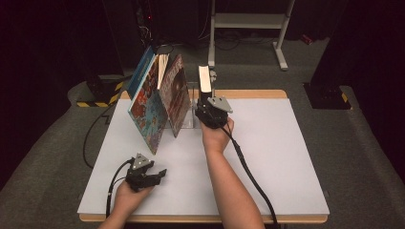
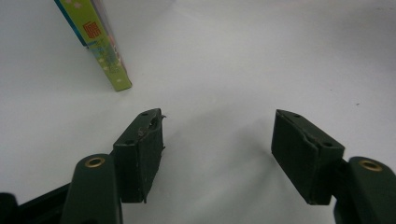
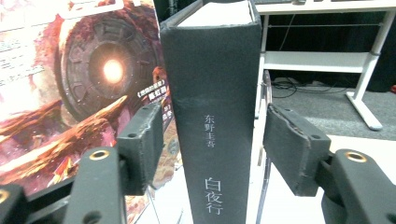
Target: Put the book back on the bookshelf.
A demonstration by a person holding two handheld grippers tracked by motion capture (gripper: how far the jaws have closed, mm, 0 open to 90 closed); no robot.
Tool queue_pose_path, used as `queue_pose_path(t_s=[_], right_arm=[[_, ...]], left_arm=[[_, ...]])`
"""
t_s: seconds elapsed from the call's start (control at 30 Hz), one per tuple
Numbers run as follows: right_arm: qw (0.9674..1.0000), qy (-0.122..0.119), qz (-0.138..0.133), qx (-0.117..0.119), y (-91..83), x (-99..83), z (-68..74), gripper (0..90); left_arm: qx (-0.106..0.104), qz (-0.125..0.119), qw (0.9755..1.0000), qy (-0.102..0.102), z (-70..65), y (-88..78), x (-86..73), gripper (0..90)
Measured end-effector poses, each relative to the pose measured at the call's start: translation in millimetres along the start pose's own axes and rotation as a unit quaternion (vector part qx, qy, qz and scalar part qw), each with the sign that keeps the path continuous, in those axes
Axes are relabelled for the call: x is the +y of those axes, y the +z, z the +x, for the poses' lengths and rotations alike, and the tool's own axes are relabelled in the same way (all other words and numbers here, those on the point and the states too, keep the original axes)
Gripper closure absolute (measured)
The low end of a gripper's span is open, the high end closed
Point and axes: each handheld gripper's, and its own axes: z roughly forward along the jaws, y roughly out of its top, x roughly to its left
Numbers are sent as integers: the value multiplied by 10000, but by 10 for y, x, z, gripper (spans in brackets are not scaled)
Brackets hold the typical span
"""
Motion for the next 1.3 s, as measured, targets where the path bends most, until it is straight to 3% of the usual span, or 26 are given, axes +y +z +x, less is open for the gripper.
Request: queue_pose_path(t_s=[0.17, 0.57, 0.93, 1.1, 1.3], right_arm=[[9998, 9, 42, 196, -29, 2, -11, 267], [9992, -115, 123, 358, -195, -24, -45, 199], [9972, -278, 359, 592, -499, -204, -109, 131], [9967, -321, 503, 558, -653, -343, -239, 125], [9948, -390, 747, 574, -887, -533, -551, 110]], left_arm=[[9, -44, 10000, -13, -8, 8, -3, 340], [46, -24, 10000, 38, -15, 11, -8, 338], [15, 61, 9999, 155, -22, 14, -14, 310], [0, 96, 9997, 211, -31, 16, -20, 283], [-2, 104, 9997, 212, -30, 17, -20, 273]])
